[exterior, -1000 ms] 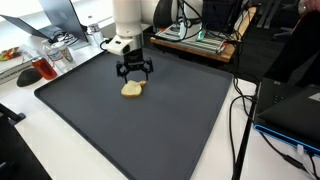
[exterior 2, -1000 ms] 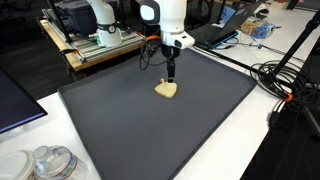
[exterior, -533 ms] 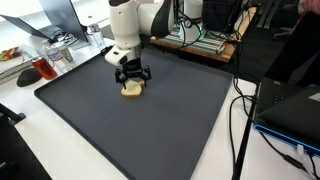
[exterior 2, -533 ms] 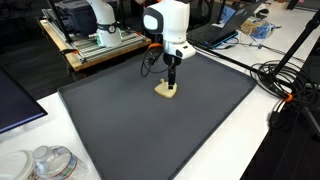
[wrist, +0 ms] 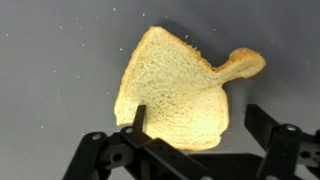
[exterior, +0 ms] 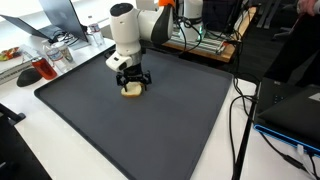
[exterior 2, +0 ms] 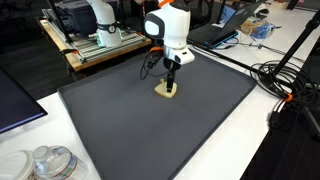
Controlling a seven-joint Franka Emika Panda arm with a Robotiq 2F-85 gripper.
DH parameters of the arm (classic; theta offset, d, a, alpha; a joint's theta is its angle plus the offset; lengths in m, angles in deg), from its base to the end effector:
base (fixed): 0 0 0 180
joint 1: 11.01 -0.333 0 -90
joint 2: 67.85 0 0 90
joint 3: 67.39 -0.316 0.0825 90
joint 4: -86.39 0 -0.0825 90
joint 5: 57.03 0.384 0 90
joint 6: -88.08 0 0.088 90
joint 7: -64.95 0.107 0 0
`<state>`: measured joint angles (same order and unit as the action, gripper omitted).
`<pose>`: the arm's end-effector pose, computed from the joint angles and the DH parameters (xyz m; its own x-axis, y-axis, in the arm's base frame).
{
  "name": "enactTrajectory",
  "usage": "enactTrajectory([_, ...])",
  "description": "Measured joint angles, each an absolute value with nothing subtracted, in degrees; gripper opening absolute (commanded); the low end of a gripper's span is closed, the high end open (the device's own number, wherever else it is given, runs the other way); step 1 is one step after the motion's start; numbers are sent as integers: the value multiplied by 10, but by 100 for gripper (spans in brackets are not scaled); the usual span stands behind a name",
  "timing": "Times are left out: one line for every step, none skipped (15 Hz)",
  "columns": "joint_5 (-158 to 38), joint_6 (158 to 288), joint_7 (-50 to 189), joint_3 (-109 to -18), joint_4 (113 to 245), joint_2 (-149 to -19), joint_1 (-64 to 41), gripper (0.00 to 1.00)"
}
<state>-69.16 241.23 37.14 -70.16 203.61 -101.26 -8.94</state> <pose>0.5952 0.0136 0.1544 0.7802 0.6255 -0.0009 0.6232 -0.7772 0.0867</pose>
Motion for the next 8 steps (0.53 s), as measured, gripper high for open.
enactTrajectory([-692,2412,378,-700,2034,-1016,-90,100])
enactTrajectory([-693,2412,383,-699,2031,-1020,-90,100])
enactTrajectory([-693,2412,386,-698,2029,-1024,-90,100])
enactTrajectory([-693,2412,388,-697,2026,-1027,-90,100])
enactTrajectory([-693,2412,388,-697,2024,-1028,-90,87])
enactTrajectory([-693,2412,388,-697,2023,-1028,-90,72])
enactTrajectory([-693,2412,388,-697,2021,-1029,-90,67])
enactTrajectory([-693,2412,388,-697,2019,-1029,-90,60])
